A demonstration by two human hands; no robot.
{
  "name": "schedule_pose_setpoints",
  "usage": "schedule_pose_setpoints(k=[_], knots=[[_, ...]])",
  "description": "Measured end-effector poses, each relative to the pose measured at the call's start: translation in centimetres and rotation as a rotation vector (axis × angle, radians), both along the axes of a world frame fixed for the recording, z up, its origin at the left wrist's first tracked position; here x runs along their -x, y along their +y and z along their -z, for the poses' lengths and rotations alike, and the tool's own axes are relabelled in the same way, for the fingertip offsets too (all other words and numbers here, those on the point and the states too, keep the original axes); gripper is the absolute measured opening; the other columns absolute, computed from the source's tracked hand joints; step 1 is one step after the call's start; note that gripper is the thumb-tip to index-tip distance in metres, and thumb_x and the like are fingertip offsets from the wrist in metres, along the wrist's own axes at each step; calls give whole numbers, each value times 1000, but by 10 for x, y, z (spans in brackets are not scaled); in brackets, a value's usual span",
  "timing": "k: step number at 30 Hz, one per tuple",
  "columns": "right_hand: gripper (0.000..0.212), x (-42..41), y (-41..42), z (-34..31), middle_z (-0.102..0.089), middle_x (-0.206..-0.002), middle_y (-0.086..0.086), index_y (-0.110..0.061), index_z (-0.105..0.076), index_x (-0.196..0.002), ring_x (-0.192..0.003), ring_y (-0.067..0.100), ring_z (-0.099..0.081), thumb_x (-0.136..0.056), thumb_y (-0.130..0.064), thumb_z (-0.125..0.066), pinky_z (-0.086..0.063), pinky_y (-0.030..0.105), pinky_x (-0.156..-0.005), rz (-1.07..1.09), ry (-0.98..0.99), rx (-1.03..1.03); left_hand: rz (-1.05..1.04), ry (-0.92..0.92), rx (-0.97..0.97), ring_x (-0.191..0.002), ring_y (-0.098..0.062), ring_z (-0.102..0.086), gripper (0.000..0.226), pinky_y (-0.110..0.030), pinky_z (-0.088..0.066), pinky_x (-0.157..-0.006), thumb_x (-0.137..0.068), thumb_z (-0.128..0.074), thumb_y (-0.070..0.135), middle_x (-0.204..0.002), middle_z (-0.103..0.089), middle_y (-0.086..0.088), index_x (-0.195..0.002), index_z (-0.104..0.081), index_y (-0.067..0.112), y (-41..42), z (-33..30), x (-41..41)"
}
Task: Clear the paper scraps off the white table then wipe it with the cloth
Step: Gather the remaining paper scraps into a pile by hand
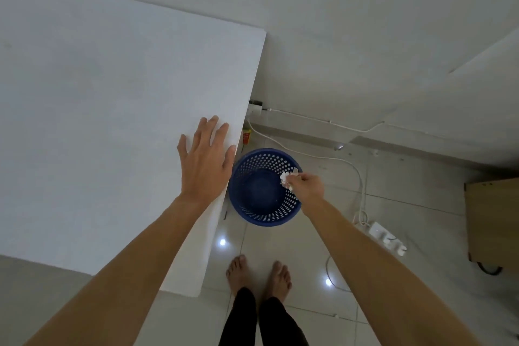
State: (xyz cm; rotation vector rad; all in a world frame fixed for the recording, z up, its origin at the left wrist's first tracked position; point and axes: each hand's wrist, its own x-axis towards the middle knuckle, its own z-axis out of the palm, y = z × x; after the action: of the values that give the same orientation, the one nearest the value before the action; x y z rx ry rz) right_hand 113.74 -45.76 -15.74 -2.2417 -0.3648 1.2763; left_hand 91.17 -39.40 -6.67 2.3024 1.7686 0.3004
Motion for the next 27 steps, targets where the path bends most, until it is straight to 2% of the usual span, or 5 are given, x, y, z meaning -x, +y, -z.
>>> schedule_pose_setpoints(k=[6,12,14,22,27], knots=[[5,2,19,62,-66,-73,-2,-17,-72,-83,-65,15,-59,-86,-15,-69,-48,24,-57,-59,-49,87,-9,63,-52,-154,-23,-12,56,-60,-9,-122,-106,-30,46,-165,-24,-4,-156,-29,21,6,25,0],[29,10,30,88,-64,-90,-6,-24,-73,-119,-98,26,-68,-91,-31,-71,-59,47,-94,-27,103,95,-31,78,-59,-155,-23,-11,57,-61,-12,-121,-105,-26,47,-165,-22,-4,-157,-27,23,10,24,-3],[16,13,31,86,-63,-87,-6,-25,-72,-107,-98,28,-68,-94,-31,-67,-58,51,-95,-13,125,84,-32,86,-56,-155,-23,-11,58,-61,-11,-121,-105,-25,48,-166,-21,-3,-157,-27,23,10,24,-3],[22,10,38,92,-71,-95,0,-30,-67,-95,-82,23,-73,-93,-51,-64,-61,46,-88,59,147,73,-37,76,-53,-155,-23,-11,58,-61,-11,-121,-105,-23,49,-166,-22,-4,-157,-28,23,9,22,-4],[25,10,33,92,-75,-80,11,-11,-76,-83,-73,28,-74,-99,-23,-61,-63,50,-76,-132,-103,14,-35,68,-54,-155,-23,-12,57,-61,-12,-121,-105,-25,48,-165,-23,-4,-156,-29,23,9,21,-4]])
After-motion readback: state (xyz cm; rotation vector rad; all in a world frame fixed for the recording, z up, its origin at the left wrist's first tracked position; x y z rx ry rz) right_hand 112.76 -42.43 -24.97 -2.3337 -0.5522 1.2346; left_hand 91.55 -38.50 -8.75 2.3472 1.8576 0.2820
